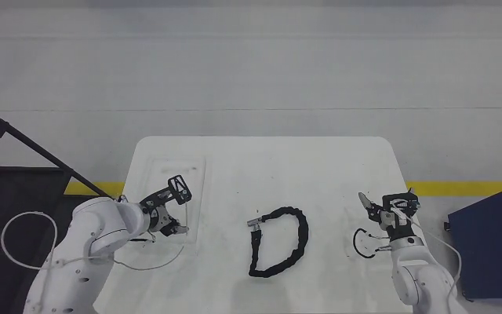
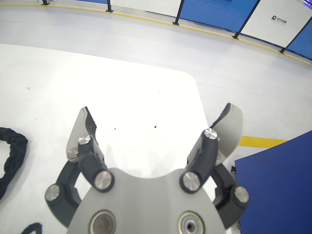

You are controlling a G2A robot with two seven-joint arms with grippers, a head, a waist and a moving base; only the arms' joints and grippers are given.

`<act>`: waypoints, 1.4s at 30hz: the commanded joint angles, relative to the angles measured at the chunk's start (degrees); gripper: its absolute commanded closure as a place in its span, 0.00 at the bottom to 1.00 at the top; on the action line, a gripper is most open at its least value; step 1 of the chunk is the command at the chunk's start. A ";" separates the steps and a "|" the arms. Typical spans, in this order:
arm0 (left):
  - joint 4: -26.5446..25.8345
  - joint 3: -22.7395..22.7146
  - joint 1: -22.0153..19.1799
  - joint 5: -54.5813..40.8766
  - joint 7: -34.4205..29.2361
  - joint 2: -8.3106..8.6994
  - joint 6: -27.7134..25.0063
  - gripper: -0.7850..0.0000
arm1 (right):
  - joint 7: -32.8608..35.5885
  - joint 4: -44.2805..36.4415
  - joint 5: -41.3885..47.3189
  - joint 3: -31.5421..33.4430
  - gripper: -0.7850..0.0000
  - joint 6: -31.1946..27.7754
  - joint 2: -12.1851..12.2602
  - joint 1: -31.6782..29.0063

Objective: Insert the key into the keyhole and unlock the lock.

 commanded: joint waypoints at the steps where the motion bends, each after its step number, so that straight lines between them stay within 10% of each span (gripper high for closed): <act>1: -0.12 0.35 -0.15 -3.88 -1.48 0.73 1.51 0.00 | 0.00 0.00 0.00 0.00 0.00 0.00 0.00 0.00; 24: 3.47 2.18 -1.31 -9.35 -1.06 5.84 1.10 0.00 | 0.00 0.00 0.00 0.00 0.00 0.00 0.00 0.00; 39: 5.16 3.29 -2.01 -10.08 -0.89 6.52 0.94 0.22 | 0.00 0.00 0.00 0.00 0.00 0.00 0.00 0.00; 42: 5.21 3.24 -1.84 -10.40 -0.70 6.70 0.76 0.38 | 0.00 0.00 0.00 0.00 0.00 0.00 0.00 0.00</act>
